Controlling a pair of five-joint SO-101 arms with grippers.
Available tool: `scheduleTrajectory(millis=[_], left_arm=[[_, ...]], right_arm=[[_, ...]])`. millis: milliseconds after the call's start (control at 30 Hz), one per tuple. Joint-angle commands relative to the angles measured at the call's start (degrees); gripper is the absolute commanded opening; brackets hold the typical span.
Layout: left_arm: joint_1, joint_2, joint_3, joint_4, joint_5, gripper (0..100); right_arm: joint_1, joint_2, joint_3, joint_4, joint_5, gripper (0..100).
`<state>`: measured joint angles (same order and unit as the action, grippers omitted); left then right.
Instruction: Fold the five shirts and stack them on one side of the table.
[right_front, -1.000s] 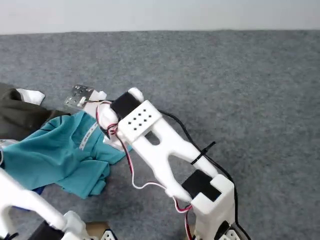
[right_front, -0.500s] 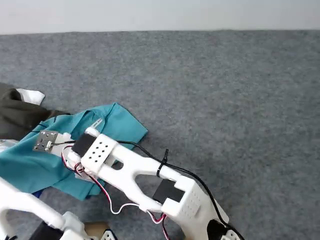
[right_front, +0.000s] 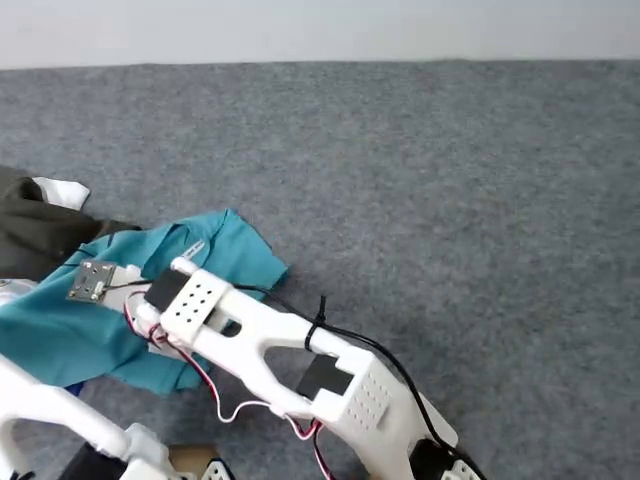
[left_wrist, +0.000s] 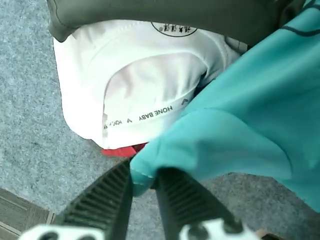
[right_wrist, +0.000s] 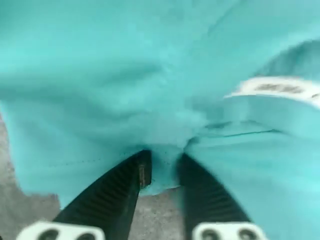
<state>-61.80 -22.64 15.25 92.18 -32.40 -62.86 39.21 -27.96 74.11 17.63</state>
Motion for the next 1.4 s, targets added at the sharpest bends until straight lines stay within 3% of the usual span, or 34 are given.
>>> scheduleTrajectory(millis=[0, 533, 700, 900, 1233, 1367], left_arm=[[-0.09, -0.35, -2.15, 0.00, 0.62, 1], [2.55, -0.88, -2.68, 1.93, 0.70, 1], [10.29, -0.88, -6.73, 8.00, 3.08, 1], [19.08, -0.88, -11.38, 8.26, 6.24, 1], [42.55, -0.35, -11.30, 8.26, 16.09, 1], [51.52, -0.26, -11.21, 8.18, 20.48, 1]], right_arm=[[1.98, -0.66, -7.12, 4.00, 4.66, 0.9], [17.10, -0.66, -31.12, 28.79, 8.79, 1.0], [25.71, -4.97, -33.05, 28.79, 9.85, 1.0], [36.00, -13.05, -31.47, 28.88, 13.54, 1.0], [56.92, -24.57, -31.47, 28.88, 22.68, 1.0], [60.18, -25.89, -29.80, 28.88, 23.82, 1.0]])
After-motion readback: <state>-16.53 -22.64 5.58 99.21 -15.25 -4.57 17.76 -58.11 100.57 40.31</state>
